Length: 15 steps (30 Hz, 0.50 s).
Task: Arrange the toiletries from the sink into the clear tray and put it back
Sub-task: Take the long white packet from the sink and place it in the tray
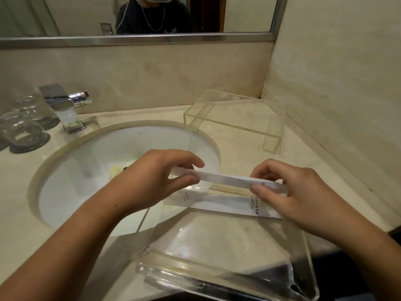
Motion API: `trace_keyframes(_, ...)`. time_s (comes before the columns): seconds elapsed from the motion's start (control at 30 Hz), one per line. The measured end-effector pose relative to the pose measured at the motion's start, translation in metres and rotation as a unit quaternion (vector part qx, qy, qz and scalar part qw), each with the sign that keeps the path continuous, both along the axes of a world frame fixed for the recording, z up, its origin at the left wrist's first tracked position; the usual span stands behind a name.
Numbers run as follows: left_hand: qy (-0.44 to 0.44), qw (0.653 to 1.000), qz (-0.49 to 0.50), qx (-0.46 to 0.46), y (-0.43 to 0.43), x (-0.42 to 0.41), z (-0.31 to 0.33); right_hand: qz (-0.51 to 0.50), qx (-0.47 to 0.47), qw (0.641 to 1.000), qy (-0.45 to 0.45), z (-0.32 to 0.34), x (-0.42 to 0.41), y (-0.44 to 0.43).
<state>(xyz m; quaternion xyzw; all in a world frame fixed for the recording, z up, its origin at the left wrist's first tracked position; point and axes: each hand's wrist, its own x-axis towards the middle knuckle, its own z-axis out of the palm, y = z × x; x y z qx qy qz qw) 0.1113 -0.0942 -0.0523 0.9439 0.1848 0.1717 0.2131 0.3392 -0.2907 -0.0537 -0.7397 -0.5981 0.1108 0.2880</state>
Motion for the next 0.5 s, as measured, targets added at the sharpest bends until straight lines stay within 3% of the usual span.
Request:
trace_keyframes(0.23, 0.066, 0.998, 0.011, -0.008, 0.001, -0.003, 0.000, 0.010, -0.062, 0.998, -0.021, 0.000, 0.003, 0.003)
trace_keyframes(0.37, 0.103, 0.993, 0.011, 0.064, -0.001, 0.000, -0.012, 0.002, -0.067, 0.992, -0.103, -0.010, -0.005, 0.006)
trace_keyframes(0.5, 0.071, 0.990, 0.039, 0.112, -0.004, -0.001, -0.019, 0.002, -0.035, 0.992, -0.123, -0.007, -0.007, -0.006)
